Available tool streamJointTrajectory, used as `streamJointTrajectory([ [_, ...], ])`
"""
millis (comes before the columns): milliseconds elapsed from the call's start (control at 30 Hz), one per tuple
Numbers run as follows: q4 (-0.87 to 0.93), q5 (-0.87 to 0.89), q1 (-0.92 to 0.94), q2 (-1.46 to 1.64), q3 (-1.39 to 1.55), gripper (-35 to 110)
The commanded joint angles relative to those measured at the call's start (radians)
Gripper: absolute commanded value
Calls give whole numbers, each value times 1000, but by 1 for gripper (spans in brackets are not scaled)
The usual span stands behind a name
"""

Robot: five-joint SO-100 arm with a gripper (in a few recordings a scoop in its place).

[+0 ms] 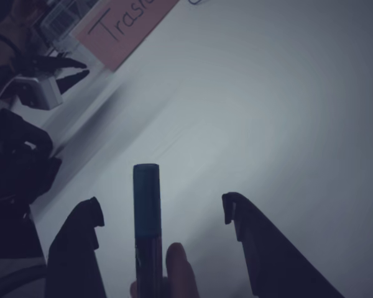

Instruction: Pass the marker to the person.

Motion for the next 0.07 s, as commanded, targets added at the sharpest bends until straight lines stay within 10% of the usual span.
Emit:
streamJointTrajectory([
  [0, -18, -5, 2, 100, -11, 43],
  [33, -17, -5, 0, 100, -11, 43],
])
